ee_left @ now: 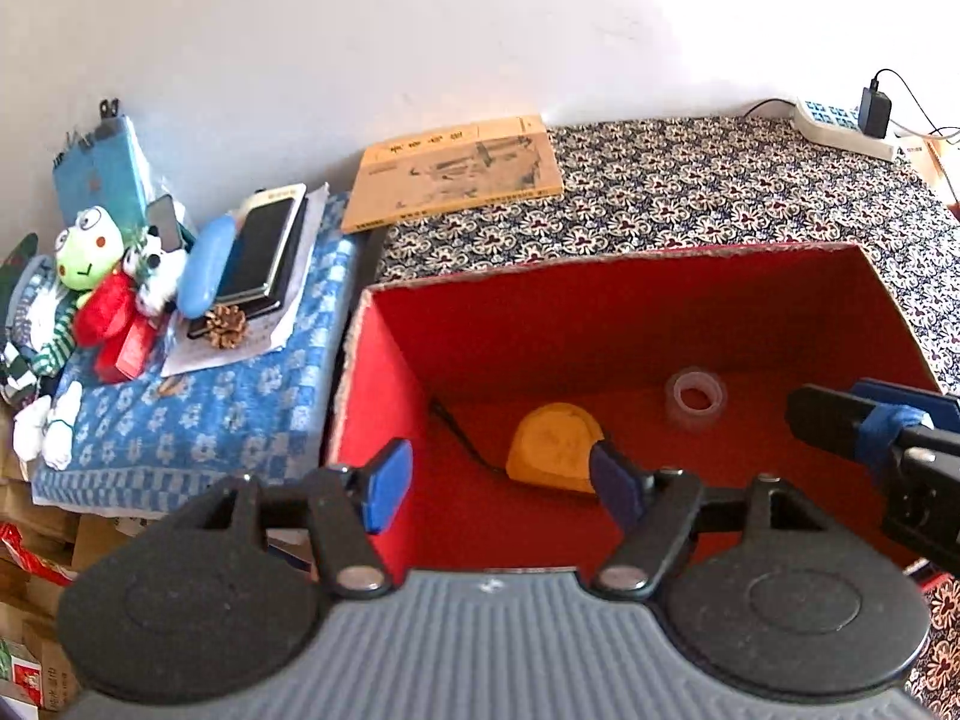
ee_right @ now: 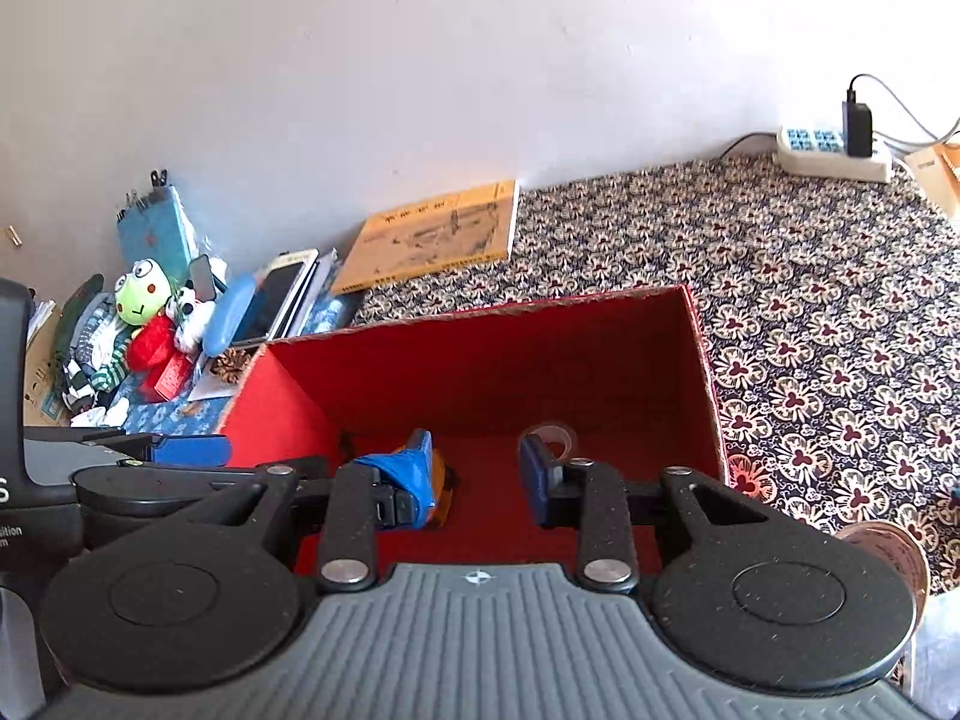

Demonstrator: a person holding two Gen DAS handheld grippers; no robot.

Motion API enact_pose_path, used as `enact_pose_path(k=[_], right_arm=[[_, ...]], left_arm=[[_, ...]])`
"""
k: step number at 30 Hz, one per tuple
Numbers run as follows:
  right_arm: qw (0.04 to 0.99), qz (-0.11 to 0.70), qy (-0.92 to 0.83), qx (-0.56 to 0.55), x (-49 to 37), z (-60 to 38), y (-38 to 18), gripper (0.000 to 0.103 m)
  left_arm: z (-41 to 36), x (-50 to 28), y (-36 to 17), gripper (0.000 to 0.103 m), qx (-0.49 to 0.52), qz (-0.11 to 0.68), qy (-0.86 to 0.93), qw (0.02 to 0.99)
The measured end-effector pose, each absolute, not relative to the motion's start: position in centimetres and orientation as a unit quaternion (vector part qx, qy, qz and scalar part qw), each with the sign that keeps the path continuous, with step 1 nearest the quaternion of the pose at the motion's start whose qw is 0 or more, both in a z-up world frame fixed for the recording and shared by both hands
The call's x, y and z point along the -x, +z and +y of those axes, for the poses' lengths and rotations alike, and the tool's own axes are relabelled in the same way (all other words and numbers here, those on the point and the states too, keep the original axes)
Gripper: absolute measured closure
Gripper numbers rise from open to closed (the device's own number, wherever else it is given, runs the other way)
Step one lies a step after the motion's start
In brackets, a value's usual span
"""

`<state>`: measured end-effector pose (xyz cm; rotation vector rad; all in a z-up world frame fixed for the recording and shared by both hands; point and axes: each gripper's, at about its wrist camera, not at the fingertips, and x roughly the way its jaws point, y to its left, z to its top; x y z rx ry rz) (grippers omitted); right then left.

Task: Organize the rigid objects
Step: 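Raise the open right gripper out of the red box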

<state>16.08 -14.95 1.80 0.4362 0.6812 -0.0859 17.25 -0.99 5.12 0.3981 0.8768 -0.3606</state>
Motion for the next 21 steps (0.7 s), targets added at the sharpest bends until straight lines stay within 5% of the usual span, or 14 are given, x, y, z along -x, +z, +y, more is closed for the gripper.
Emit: enact_pose_path(k=[21], right_arm=[[0.915,0.327,0.027,-0.235,-11.4,-11.2,3.2,0.088]], left_arm=[[4.5,-12.6,7.9,0.023,-0.15,0.403,-0.151,0.89]])
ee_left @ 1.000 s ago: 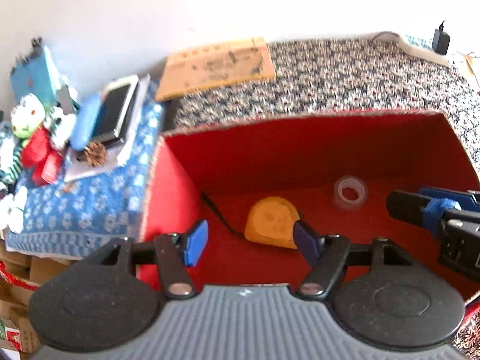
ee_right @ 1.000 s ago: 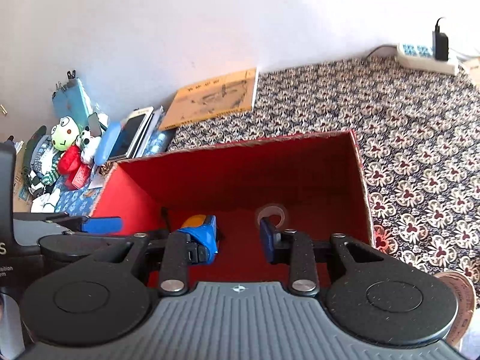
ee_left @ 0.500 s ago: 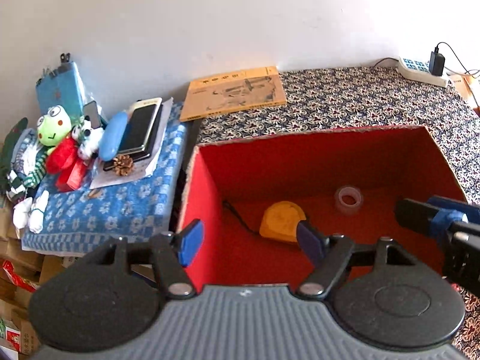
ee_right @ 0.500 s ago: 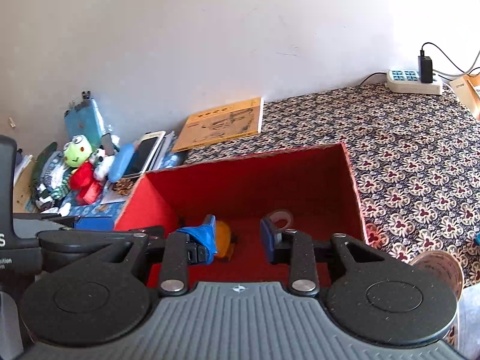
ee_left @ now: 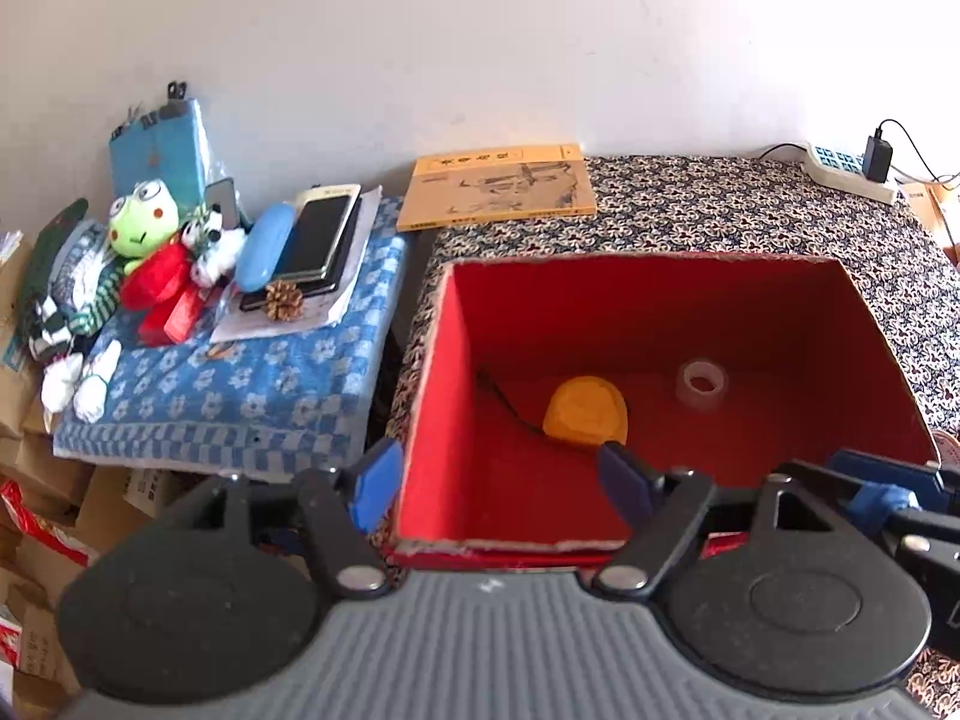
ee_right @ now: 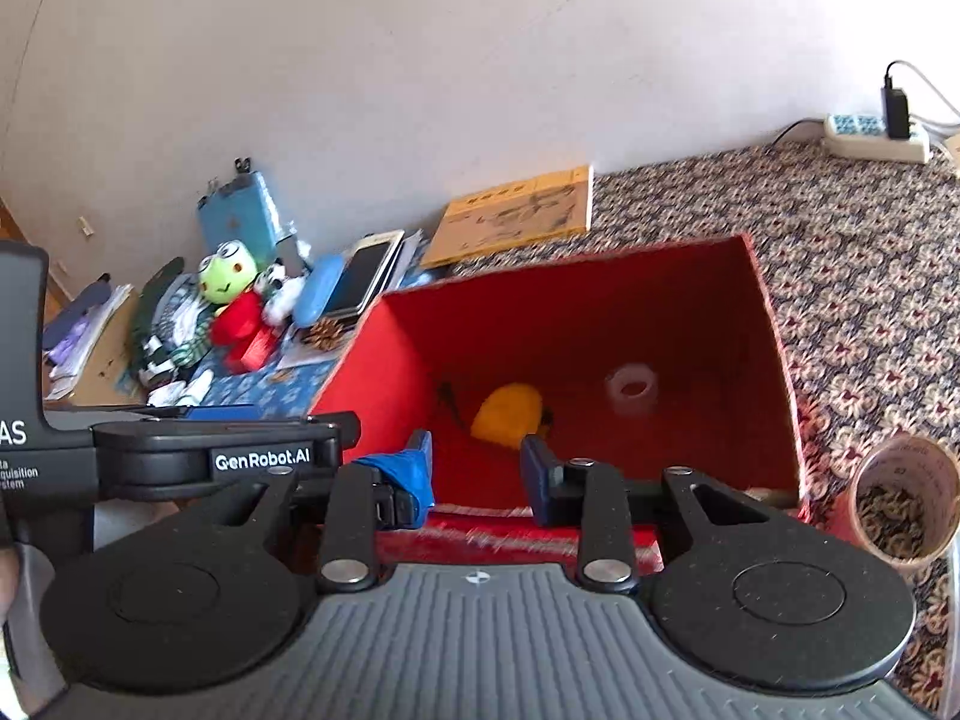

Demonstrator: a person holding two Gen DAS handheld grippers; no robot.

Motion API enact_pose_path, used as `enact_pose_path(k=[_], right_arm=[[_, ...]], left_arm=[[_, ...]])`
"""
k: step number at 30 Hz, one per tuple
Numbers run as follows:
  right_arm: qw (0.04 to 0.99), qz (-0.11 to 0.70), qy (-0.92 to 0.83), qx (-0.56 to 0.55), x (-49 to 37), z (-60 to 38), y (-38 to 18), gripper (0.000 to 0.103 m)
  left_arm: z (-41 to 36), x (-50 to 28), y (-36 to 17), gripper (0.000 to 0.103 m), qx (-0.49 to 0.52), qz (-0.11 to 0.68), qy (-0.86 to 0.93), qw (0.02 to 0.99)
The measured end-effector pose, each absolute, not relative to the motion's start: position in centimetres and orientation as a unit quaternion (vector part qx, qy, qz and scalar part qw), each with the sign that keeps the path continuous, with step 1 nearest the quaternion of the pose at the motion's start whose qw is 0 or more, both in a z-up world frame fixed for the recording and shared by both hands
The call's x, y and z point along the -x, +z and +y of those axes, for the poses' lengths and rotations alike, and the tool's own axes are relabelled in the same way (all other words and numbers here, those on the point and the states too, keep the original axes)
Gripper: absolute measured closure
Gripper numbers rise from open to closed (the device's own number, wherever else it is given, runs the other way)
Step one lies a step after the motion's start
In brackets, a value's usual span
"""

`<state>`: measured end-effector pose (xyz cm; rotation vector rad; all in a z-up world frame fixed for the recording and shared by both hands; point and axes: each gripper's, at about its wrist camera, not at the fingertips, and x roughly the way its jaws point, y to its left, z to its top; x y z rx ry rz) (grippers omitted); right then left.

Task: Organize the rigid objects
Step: 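Raise the open right gripper out of the red box, then move the right gripper toward the pine cone beside the box, then close the right gripper on the brown pine cone and lift it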

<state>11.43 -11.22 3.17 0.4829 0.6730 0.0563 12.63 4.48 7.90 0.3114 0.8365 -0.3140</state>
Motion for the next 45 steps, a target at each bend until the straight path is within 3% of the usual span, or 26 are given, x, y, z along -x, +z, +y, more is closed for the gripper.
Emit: enact_pose_path(k=[13,24,32,45], right_arm=[[0.897,0.37,0.086,-0.228,-10.1,-9.1,1.3,0.089],[0.847,0.428,0.085,-0.304,-9.9,-9.9,-2.8,0.089],[0.814,0.451,0.086,-0.357,-10.2,-10.6,-5.1,0.086],[0.81,0.452,0.087,-0.363,-11.7,-10.8,-6.3,0.085]], left_arm=[[8.5,-11.1,6.4,0.023,-0.125,0.429,-0.141,0.884],[12.8,-9.6,2.0,0.022,-0.062,0.467,-0.23,0.852],[12.1,-7.9,-1.4,0.015,-0.033,0.486,-0.321,0.812],[11.0,-9.4,-3.7,0.014,-0.015,0.52,-0.347,0.78]])
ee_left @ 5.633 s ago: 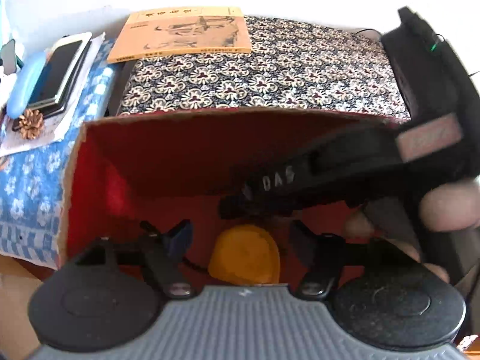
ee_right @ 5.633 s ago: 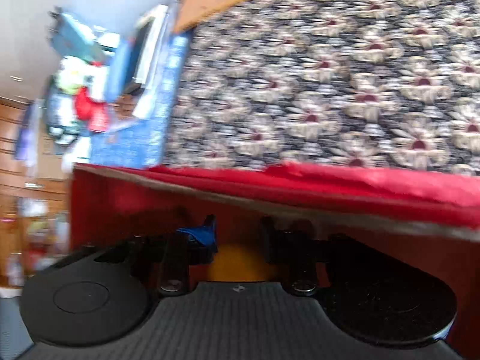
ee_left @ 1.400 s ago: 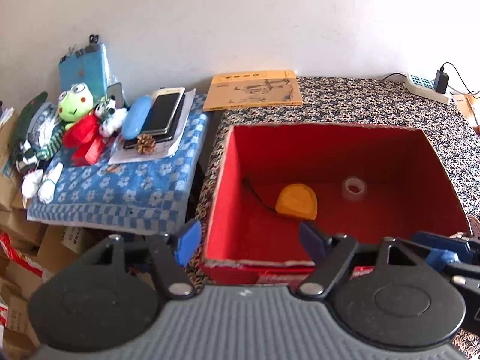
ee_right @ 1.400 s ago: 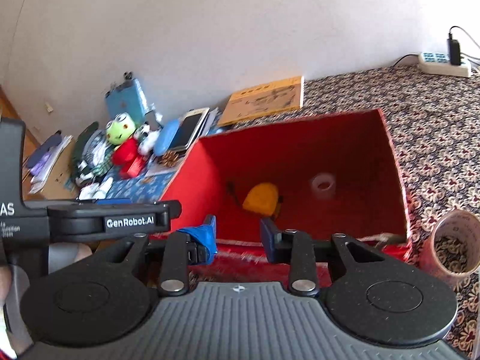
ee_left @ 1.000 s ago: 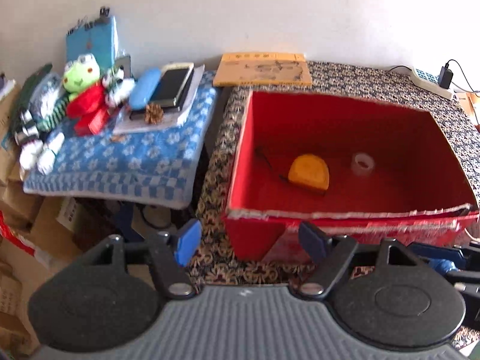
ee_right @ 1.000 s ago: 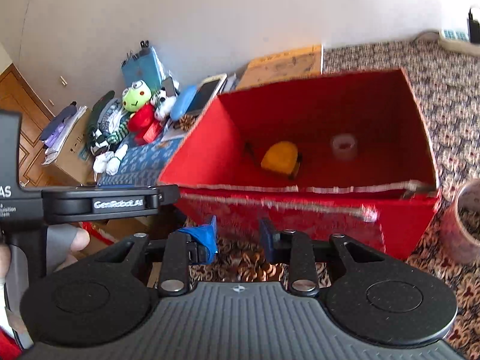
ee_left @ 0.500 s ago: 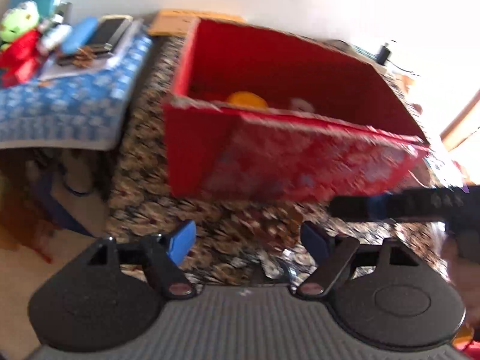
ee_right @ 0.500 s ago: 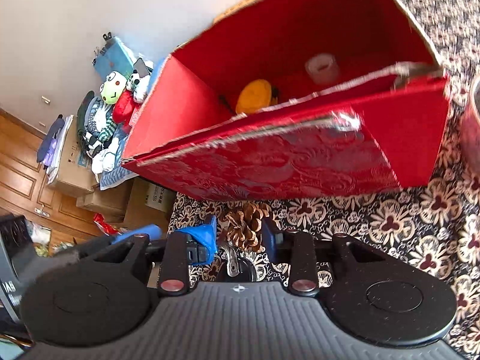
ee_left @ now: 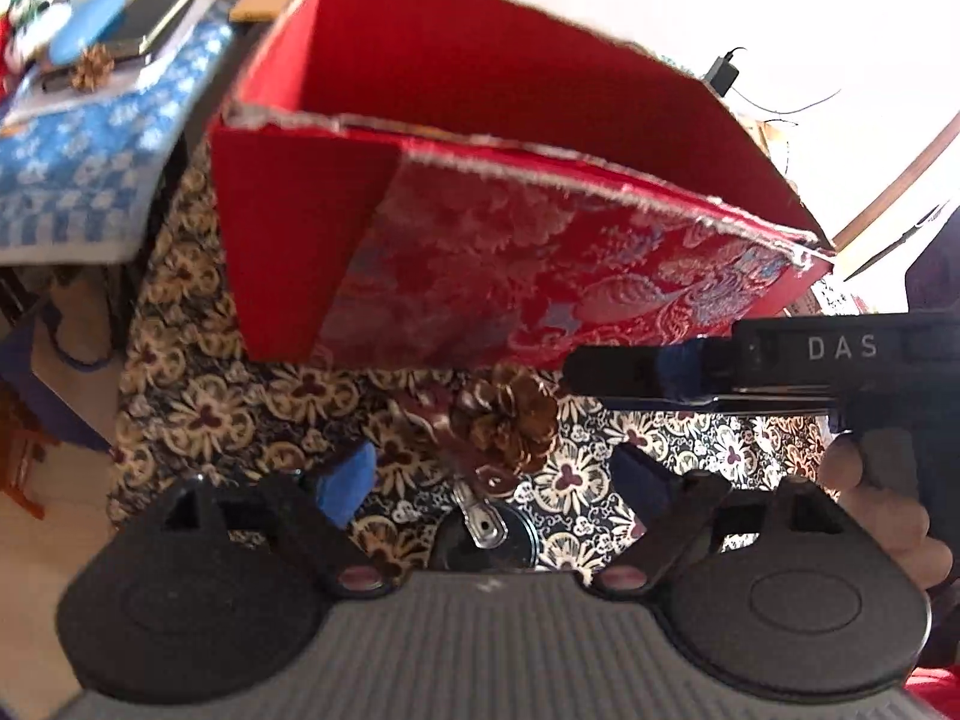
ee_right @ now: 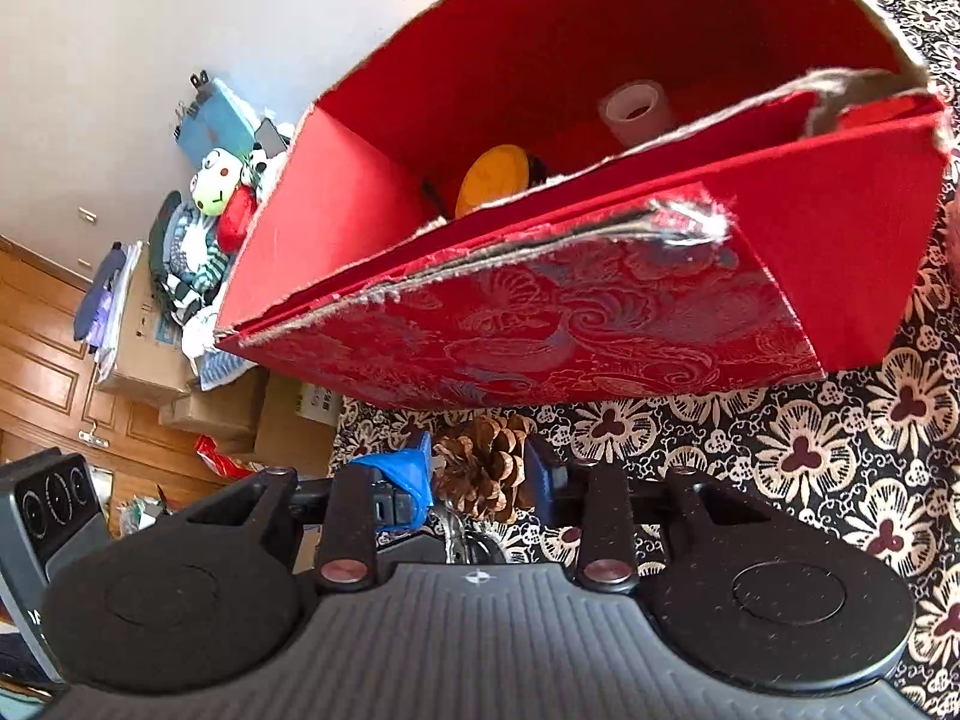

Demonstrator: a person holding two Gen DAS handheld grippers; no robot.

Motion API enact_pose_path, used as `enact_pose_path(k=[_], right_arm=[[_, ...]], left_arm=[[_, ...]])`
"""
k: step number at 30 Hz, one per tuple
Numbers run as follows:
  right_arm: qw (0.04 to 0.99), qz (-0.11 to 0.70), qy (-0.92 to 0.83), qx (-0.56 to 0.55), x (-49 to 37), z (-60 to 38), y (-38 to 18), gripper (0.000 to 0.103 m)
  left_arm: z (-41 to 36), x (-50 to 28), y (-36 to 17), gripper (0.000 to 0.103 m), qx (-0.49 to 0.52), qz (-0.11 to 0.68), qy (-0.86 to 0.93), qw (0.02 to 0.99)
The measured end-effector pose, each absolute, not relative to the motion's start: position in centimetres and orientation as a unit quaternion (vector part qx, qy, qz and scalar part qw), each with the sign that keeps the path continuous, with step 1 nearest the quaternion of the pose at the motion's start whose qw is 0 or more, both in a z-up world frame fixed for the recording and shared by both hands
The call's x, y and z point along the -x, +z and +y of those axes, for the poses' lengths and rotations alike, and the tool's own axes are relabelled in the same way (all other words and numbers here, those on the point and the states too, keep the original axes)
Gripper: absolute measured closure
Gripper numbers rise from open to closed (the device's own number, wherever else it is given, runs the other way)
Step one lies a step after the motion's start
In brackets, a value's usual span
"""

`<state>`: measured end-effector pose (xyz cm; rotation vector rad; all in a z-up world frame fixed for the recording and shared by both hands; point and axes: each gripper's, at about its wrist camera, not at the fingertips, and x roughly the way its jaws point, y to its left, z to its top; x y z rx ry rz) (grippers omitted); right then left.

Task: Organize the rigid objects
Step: 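Close the right gripper on the brown pine cone and lift it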

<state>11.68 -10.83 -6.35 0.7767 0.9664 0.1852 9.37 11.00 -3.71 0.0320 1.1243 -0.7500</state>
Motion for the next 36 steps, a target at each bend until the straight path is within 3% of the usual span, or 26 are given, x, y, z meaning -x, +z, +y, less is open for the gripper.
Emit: enact_pose_path(k=[10,13,15,20,26,36], right_arm=[[0.783,0.477,0.087,-0.391,-12.9,-10.9,-8.8,0.085],[0.777,0.478,0.084,-0.4,-13.0,-11.1,-9.4,0.084],[0.774,0.474,0.083,-0.412,-12.9,-11.4,-9.6,0.084],[0.771,0.467,0.086,-0.425,-12.6,-12.1,-10.0,0.087],[0.785,0.457,0.077,-0.411,-11.2,-12.8,-9.0,0.091],[0.803,0.427,0.019,-0.416,-6.0,-16.5,-6.3,0.094]], left_arm=[[8.5,-8.4,-2.0,0.015,-0.075,0.468,-0.402,0.783],[7.6,-8.5,-2.7,0.019,-0.092,0.473,-0.41,0.774],[7.3,-8.9,-3.5,0.032,-0.093,0.485,-0.409,0.768],[6.9,-9.5,-4.4,0.037,-0.087,0.495,-0.413,0.76],[5.4,-9.5,-4.2,0.054,-0.089,0.498,-0.427,0.749],[0.9,-7.3,-1.4,0.056,-0.093,0.473,-0.501,0.719]])
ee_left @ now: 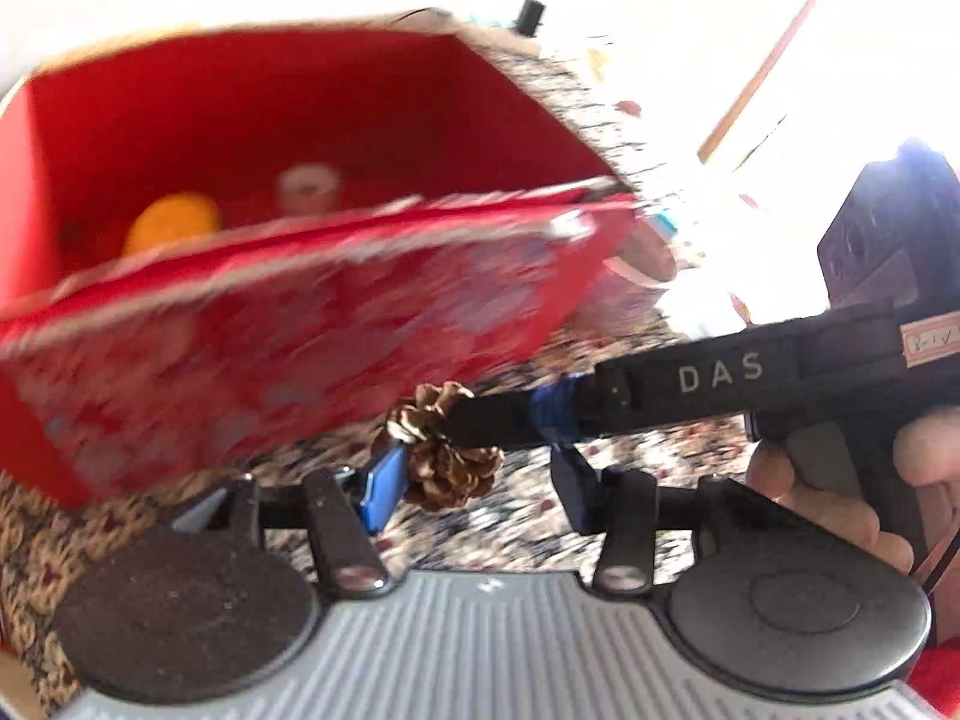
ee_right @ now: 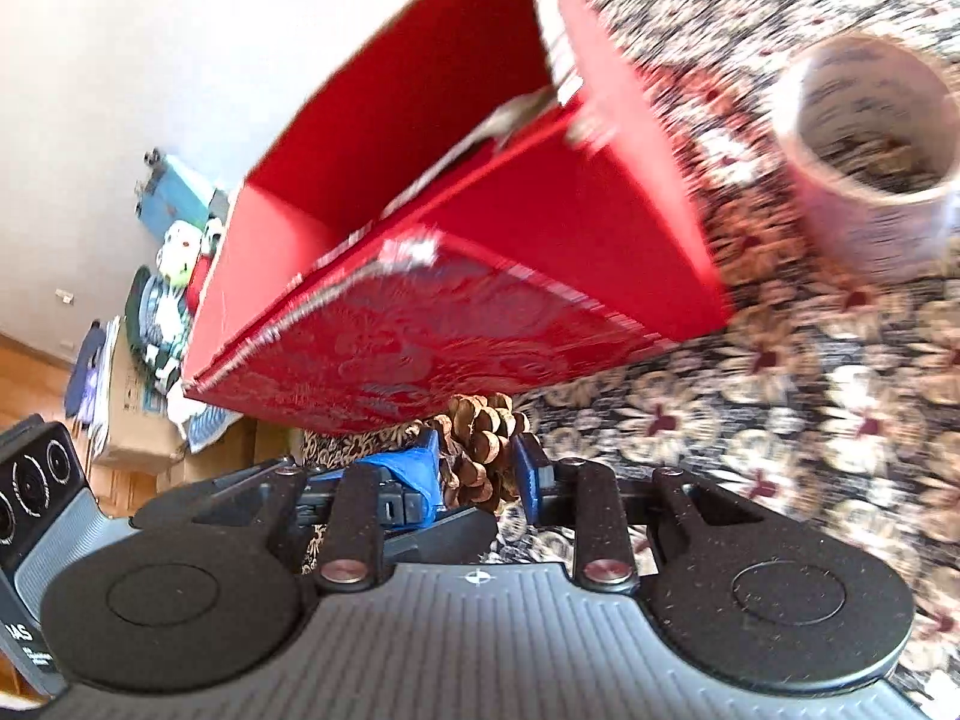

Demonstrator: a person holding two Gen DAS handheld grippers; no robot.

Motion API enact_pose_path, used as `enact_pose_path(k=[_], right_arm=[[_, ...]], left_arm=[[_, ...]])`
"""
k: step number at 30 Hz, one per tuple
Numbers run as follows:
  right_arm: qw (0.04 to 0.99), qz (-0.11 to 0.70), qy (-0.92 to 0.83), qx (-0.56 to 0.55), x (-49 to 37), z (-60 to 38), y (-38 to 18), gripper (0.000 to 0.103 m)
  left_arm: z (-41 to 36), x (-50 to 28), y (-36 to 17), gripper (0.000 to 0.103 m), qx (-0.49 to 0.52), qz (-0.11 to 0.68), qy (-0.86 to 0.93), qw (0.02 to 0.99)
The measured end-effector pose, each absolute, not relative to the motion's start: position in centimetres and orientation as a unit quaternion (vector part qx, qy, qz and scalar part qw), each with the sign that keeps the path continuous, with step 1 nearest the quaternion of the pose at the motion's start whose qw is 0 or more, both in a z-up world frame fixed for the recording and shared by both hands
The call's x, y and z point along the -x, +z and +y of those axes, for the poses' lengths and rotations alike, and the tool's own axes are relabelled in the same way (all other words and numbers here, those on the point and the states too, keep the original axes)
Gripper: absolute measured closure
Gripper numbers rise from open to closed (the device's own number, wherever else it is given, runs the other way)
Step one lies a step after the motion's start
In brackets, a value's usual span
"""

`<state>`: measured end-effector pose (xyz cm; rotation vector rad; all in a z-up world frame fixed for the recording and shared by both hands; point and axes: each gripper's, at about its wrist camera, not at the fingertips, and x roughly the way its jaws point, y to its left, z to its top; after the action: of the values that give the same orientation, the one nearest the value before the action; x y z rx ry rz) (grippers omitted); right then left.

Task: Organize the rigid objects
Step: 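Close the right gripper on the brown pine cone and lift it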

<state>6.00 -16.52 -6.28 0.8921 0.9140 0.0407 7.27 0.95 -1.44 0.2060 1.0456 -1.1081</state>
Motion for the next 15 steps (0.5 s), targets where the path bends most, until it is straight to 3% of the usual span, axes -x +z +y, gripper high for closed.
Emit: enact_pose_path(k=[9,15], right_arm=[[0.84,0.353,-0.034,-0.41,-1.4,-19.6,-0.4,0.094],[0.881,0.301,-0.029,-0.365,-2.9,-20.2,3.6,0.094]], left_arm=[[-2.9,-5.0,4.4,0.056,-0.09,0.401,-0.586,0.698],[-4.1,-6.4,8.7,0.056,-0.082,0.34,-0.601,0.718]])
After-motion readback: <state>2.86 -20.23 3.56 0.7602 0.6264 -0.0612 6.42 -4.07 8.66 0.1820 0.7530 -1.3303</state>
